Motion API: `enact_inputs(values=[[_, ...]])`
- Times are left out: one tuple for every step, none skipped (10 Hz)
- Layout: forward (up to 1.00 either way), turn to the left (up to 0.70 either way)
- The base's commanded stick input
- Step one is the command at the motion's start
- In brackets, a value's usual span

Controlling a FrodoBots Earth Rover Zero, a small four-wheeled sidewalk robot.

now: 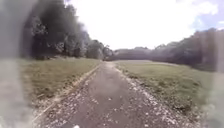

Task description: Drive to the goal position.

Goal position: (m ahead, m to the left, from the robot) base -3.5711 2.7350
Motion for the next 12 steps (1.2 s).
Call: enact_inputs(values=[[0.00, -1.00], [0.00, -1.00], [0.00, -1.00], [0.00, -1.00], [0.00, -1.00], [0.00, -1.00], [0.00, -1.00], [0.00, -1.00], [0.00, -1.00], [0.00, -1.00], [0.00, -1.00], [0.00, -1.00]])
